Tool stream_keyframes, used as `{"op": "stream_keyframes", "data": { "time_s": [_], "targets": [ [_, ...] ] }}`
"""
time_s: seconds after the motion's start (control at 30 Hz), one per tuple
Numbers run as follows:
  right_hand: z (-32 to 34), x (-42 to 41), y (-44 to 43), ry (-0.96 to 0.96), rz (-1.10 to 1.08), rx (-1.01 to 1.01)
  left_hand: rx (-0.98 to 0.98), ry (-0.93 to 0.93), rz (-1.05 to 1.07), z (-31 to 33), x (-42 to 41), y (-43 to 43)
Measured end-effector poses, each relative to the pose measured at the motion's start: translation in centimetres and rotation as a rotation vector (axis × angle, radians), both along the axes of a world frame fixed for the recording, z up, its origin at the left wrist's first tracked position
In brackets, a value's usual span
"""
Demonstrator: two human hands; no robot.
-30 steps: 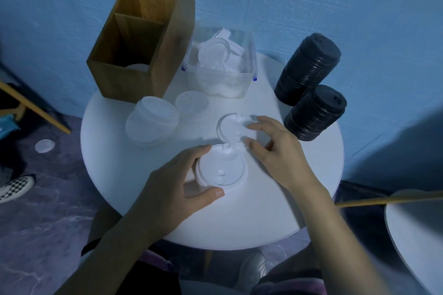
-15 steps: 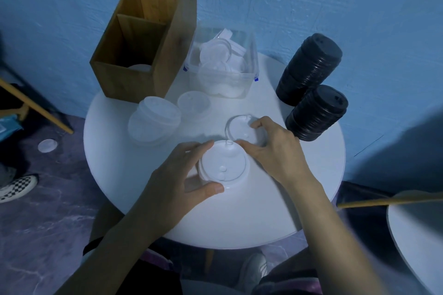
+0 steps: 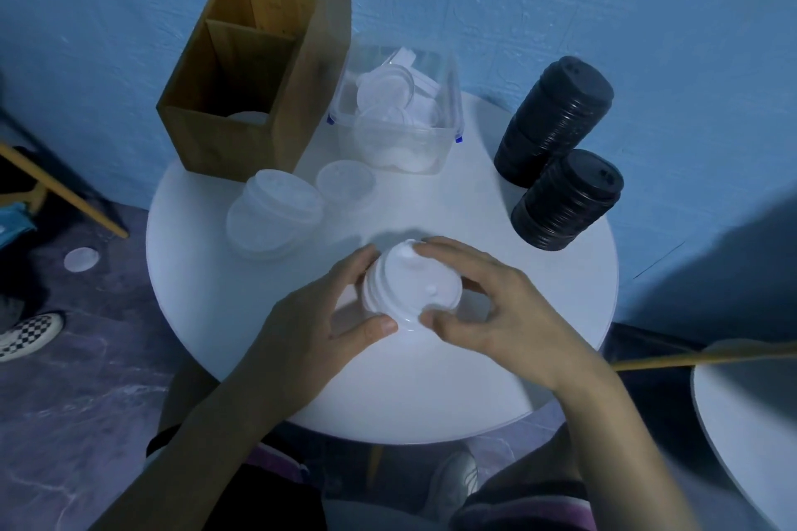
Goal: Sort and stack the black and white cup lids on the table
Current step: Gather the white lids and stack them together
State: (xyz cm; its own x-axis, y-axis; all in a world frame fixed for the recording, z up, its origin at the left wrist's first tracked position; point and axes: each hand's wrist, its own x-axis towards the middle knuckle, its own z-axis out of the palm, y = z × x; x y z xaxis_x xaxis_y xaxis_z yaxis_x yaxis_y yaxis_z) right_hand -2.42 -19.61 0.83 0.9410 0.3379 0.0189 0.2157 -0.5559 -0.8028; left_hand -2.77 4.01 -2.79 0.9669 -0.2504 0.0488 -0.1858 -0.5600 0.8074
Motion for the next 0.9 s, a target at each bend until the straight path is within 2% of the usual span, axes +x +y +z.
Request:
{"op": "stream_keyframes", "data": {
  "time_s": [0.37, 0.53, 0.8, 0.9],
  "targets": [
    [-0.1, 0.1, 0.3, 0.052, 0.044, -0.077, 0.068, -0.007, 0.003, -0.3, 0.3, 0.1],
    [-0.9, -0.3, 0.9, -0.043, -0.041, -0.069, 0.079, 0.012, 0.009, -0.2, 0.3, 0.0],
    [-1.5, -0.3, 1.5, -0.042, -0.157, -0.054, 0.113, -0.013, 0.016, -0.1, 0.3, -0.3],
    [-1.0, -0.3, 1.4, -0.08, -0.177, 0.016, 0.116, -0.016, 0.013, -0.1, 0.4, -0.1]
  ]
}}
